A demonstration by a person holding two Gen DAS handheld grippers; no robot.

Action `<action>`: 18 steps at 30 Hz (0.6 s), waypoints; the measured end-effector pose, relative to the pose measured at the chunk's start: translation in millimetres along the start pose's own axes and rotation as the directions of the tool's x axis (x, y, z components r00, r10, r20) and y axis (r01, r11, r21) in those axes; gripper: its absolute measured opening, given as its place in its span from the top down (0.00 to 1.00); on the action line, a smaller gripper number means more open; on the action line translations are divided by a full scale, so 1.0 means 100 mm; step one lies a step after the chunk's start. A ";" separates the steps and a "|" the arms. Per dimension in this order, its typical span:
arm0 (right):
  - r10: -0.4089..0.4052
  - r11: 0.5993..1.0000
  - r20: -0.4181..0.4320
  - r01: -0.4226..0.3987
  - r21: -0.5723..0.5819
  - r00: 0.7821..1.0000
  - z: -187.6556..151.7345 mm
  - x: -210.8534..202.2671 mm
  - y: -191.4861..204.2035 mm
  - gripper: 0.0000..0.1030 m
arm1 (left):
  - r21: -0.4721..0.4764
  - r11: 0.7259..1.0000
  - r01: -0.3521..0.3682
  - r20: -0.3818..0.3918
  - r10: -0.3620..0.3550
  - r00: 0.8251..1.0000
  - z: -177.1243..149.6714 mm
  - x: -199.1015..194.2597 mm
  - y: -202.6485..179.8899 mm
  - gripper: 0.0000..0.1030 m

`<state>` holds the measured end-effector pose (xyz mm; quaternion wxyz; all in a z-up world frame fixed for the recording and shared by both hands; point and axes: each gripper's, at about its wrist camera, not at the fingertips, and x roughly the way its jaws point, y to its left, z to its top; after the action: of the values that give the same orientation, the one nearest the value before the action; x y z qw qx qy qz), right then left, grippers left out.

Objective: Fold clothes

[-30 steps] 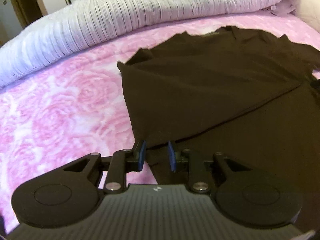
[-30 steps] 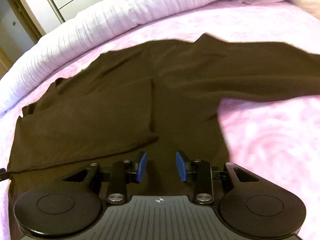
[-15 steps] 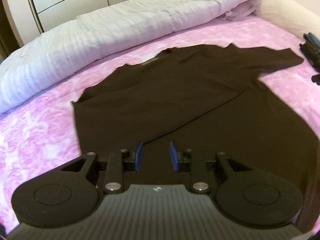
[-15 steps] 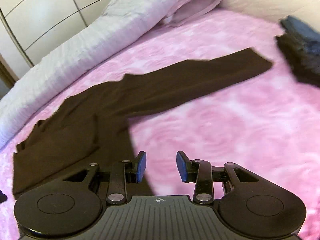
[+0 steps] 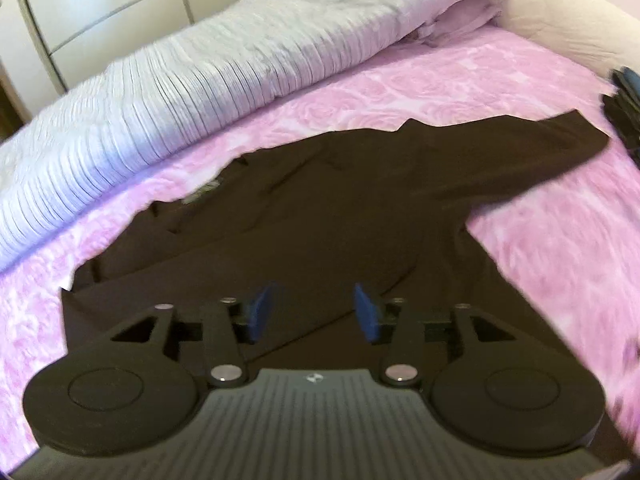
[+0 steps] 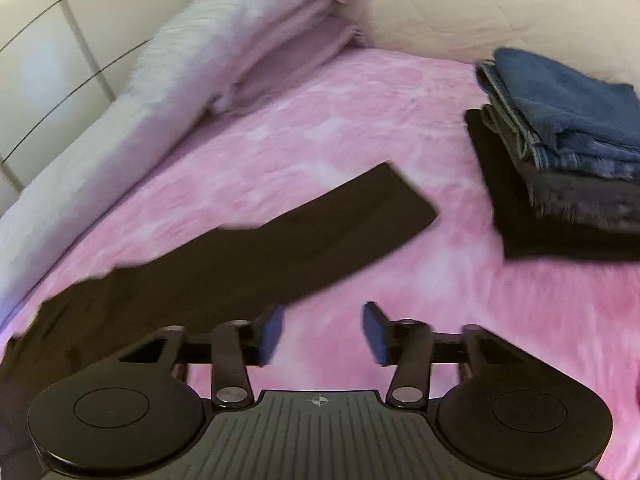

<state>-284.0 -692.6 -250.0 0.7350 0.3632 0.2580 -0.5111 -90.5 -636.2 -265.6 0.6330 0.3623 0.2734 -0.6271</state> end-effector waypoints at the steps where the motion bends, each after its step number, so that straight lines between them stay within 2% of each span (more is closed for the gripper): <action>1: -0.005 1.000 0.006 0.005 0.027 1.000 0.11 0.15 -0.12 0.43 | -0.013 1.000 -0.008 -0.018 0.008 1.000 0.06 0.08 -0.09 0.57; 6: -0.033 0.981 -0.003 0.033 0.190 0.999 0.34 0.77 -0.58 0.42 | 0.014 1.000 0.010 -0.073 -0.009 0.997 0.17 0.35 -0.59 0.55; 11: 0.018 0.959 0.023 -0.024 0.282 1.000 0.39 1.02 -0.82 0.43 | 0.060 0.998 0.026 -0.081 -0.021 0.996 0.27 0.45 -0.93 0.53; 12: 0.034 0.957 0.029 -0.041 0.287 0.999 0.40 1.03 -0.85 0.48 | 0.060 0.998 0.023 -0.081 -0.018 0.997 0.28 0.47 -0.95 0.53; 13: 0.045 0.957 0.032 -0.052 0.285 0.998 0.42 1.03 -0.85 0.75 | 0.060 0.998 0.017 -0.083 -0.012 0.997 0.28 0.48 -0.94 0.53; 14: 0.049 0.961 0.029 -0.055 0.271 0.998 0.45 1.00 -0.82 0.95 | 0.059 0.998 0.011 -0.084 -0.006 0.996 0.28 0.50 -0.94 0.53; 18: 0.069 0.977 0.027 -0.073 0.200 0.997 0.57 0.87 -0.63 0.97 | 0.049 0.999 -0.011 -0.072 0.014 0.997 0.22 0.44 -0.78 0.53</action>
<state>-313.1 -800.5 -298.3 0.7149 0.4392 0.1848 -0.5117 -167.9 -676.4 -296.8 0.6177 0.4016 0.2787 -0.6160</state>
